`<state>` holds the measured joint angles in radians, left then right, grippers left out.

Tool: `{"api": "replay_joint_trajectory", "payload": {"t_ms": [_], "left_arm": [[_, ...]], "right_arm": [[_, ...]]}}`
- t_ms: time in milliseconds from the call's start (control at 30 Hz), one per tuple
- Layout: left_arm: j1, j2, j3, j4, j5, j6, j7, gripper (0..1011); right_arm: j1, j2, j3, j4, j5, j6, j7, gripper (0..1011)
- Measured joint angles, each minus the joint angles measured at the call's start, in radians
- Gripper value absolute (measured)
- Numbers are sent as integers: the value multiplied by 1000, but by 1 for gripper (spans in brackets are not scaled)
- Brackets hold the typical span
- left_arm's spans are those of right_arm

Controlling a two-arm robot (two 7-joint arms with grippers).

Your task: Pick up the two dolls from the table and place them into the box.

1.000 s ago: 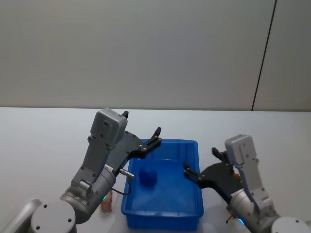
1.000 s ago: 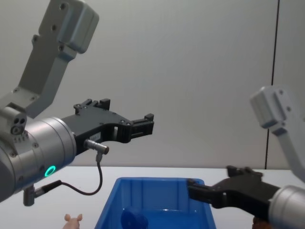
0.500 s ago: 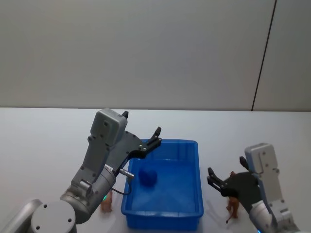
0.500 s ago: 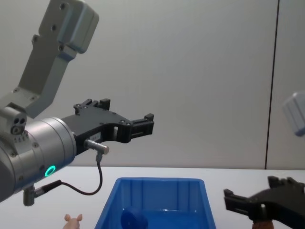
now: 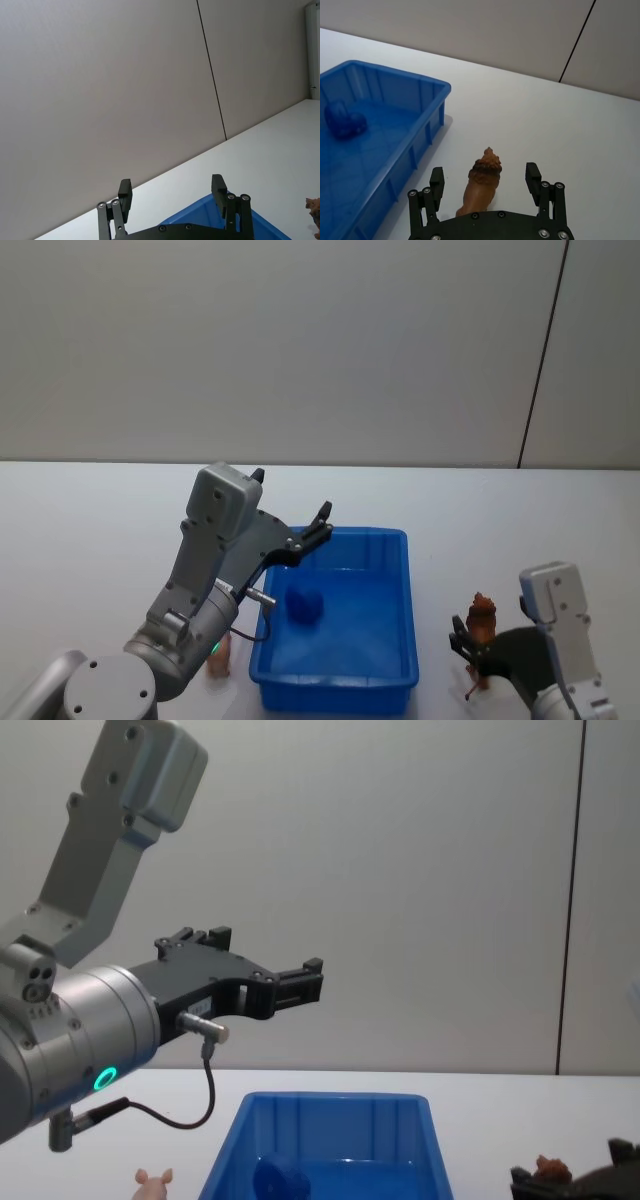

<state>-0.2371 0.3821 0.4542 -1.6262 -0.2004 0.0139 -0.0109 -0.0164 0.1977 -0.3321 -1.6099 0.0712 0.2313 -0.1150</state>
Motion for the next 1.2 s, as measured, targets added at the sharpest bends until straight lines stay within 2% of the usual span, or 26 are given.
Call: {"api": "replay_joint_trajectory", "payload": {"t_ms": [500,1067,1200], "left_arm": [[0,0,0,0,0,0,0,1001],[0,0,0,0,0,0,0,1001],[0,0,0,0,0,0,0,1001]], "right_arm": [[-17,-20,-4,41,20,11,-39,1001],[8,-63,-9,123,29,-40,-45,1001],[18,-71,-8,140,30,-47,-48,949]]}}
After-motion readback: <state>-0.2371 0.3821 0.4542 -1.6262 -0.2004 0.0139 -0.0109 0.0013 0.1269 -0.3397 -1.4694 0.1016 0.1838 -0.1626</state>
